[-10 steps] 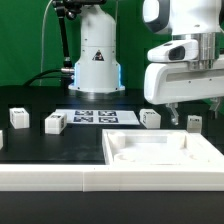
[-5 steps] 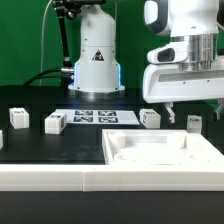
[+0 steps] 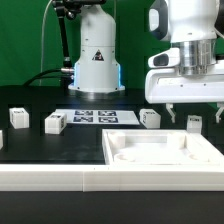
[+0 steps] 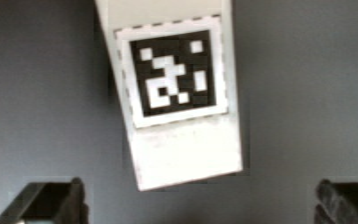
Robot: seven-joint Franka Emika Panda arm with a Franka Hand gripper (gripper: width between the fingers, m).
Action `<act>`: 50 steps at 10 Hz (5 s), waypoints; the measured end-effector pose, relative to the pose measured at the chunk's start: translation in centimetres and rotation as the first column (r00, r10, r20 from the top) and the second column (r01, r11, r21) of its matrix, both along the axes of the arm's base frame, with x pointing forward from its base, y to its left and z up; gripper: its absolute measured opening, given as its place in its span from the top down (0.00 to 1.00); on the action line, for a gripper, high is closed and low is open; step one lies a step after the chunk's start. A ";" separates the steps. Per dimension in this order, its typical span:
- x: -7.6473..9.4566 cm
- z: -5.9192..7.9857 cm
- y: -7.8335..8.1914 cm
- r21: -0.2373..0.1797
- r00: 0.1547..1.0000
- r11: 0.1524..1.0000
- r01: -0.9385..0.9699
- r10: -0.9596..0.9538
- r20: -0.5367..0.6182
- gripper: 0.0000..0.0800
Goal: Assemble one leg
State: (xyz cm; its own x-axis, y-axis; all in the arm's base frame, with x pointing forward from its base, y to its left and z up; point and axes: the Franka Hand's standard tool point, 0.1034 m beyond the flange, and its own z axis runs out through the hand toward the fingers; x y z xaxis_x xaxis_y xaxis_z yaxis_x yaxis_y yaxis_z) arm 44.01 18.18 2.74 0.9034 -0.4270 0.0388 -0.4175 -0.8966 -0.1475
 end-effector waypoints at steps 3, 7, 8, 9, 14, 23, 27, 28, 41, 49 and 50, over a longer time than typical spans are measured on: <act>-0.2 -0.3 -0.3 -0.004 0.993 0.995 -0.095 0.095 -0.066 0.19; 0.1 0.1 -1.2 0.040 0.954 0.987 -0.152 0.158 -0.254 0.19; -0.4 0.4 -1.3 0.060 0.929 0.984 -0.165 0.176 -0.326 0.19; -0.2 0.6 -1.4 0.084 0.902 0.982 -0.167 0.187 -0.389 0.19; 0.1 0.2 -1.3 0.206 0.757 0.970 -0.128 0.230 -0.611 0.19; -1.3 -2.2 -0.1 0.225 0.640 0.970 -0.092 0.230 -0.733 0.34; -1.2 -2.2 -0.1 0.225 0.641 0.970 -0.092 0.230 -0.732 0.64; -1.2 -2.2 -0.1 0.225 0.641 0.970 -0.092 0.230 -0.732 0.64; 4.7 4.8 -6.4 0.186 0.845 0.949 -0.254 0.311 -0.436 0.64; 8.0 10.6 -8.7 -0.094 0.931 0.933 -0.349 0.356 0.081 0.64; 8.9 11.5 -8.9 -0.141 0.909 0.920 -0.367 0.386 0.155 0.64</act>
Offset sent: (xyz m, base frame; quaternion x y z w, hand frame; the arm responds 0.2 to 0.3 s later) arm -0.0034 0.0059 0.0028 0.0109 -0.1307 -0.0299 0.9909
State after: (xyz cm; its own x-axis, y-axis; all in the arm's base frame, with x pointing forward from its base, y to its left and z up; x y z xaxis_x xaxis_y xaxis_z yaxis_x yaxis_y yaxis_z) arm 52.95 9.27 14.25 0.9704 -0.0409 0.2381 -0.0219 -0.9964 -0.0821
